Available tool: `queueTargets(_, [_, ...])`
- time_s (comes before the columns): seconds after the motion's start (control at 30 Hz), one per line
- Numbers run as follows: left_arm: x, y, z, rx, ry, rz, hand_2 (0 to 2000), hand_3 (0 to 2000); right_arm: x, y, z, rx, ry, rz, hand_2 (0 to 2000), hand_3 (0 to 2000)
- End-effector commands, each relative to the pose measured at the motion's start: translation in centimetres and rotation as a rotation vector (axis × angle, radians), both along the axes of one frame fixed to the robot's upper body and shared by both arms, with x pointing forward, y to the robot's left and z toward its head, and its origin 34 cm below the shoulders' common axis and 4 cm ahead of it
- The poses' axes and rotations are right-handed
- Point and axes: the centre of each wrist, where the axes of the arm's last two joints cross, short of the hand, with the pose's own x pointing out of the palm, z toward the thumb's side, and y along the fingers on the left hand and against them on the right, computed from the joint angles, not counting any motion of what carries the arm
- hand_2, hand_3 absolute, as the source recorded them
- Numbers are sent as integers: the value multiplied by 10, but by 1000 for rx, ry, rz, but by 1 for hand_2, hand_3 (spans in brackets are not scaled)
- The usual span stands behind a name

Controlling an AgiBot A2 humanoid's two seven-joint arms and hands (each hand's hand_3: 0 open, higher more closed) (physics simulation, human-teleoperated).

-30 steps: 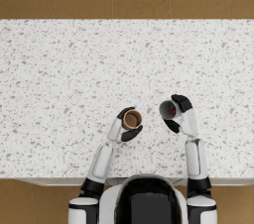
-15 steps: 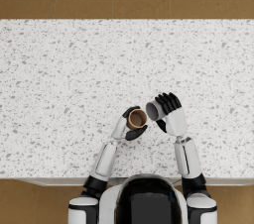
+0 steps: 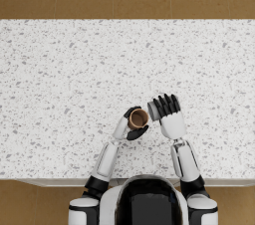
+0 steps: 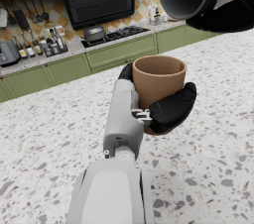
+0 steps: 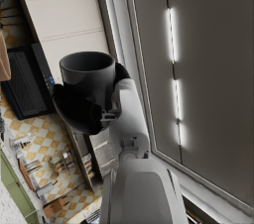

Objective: Pick up two cups and pour the berry on the right into the cup on the left

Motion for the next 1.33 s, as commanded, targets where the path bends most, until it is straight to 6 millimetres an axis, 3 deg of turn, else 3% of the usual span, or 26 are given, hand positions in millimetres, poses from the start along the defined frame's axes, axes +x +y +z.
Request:
queueTargets(0.03, [1, -1, 1, -1, -1, -1, 2000, 1280, -4, 4, 6, -14, -36, 0, 2000, 1280])
queueTargets(0.07, [5, -5, 7, -11, -20, -8, 2000, 1280, -3, 4, 6, -35, -45, -21, 2000, 1280])
queueTargets(0.63, [7, -6, -3, -6, 24, -1, 2000, 1280, -10, 10, 15, -309, -214, -272, 2000, 1280])
queueTargets(0.67, [12, 0, 1, 382, -112, -236, 2000, 1280, -10, 10, 15, -310, -215, -276, 2000, 1280])
queueTargets(0.7, [12, -5, 2, 82, -24, -56, 2000, 1280, -11, 10, 17, -305, -223, -279, 2000, 1280])
queueTargets(1.33, [7, -1, -2, 86, -13, -50, 2000, 1280, -9, 7, 9, -315, -188, -294, 2000, 1280])
